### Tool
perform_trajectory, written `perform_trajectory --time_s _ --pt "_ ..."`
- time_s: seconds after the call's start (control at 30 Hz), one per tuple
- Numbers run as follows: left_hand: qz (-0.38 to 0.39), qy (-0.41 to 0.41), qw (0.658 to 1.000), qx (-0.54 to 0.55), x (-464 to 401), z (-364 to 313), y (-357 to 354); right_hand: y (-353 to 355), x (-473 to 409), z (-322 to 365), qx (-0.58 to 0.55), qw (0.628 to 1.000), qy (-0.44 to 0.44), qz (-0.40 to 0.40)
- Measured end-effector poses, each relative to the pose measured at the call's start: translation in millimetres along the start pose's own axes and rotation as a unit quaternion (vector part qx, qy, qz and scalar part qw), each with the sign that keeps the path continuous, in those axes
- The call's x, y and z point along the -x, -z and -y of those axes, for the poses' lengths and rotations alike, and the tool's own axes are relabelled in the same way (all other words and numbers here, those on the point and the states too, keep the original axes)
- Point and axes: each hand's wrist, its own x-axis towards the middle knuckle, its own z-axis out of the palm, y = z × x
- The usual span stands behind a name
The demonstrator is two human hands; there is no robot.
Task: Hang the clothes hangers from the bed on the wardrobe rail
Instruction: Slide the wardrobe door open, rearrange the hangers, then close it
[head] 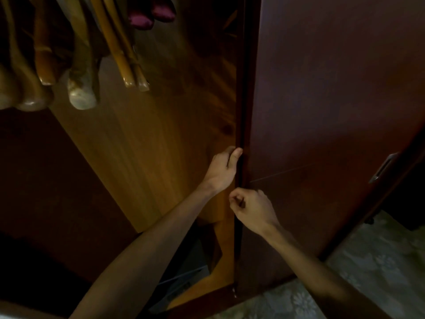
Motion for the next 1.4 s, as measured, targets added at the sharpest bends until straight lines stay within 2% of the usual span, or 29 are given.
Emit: perform_trajectory --time_s 0.27,0.53,0.73,0.97,1.03,1.1,1.23,1.4 --pt "-0.024 -0.011 0.999 -0.038 13.1 11.4 18.6 -5.2 -7.6 3.3 0.072 0.997 -0.033 0.000" --pt "-0.047 -0.014 0.998 -0.041 30.0 31.9 43.5 -36.6 -23.9 17.5 0.154 0.981 -0.094 0.076" --pt "-0.054 -0.008 0.998 -0.035 50.2 43.5 67.2 -56.9 -21.6 20.6 0.188 0.973 -0.098 0.091" --pt "-0.089 -0.012 0.996 -0.028 76.9 52.4 97.1 -91.1 -20.7 41.2 0.156 0.979 -0.055 0.117" --pt "-0.095 -0.021 0.994 -0.059 83.8 59.2 107.8 -99.5 -19.1 47.9 0.153 0.981 -0.034 0.113" --pt "-0.097 -0.032 0.985 -0.137 90.5 64.8 121.2 -107.1 -17.8 55.5 0.159 0.981 -0.013 0.114" --pt "-0.110 -0.043 0.940 -0.321 105.1 64.4 152.3 -117.2 -18.7 73.5 0.152 0.980 0.005 0.130" --pt "-0.102 -0.046 0.908 -0.405 125.0 68.2 180.3 -131.8 -15.3 92.3 0.151 0.978 0.027 0.145"
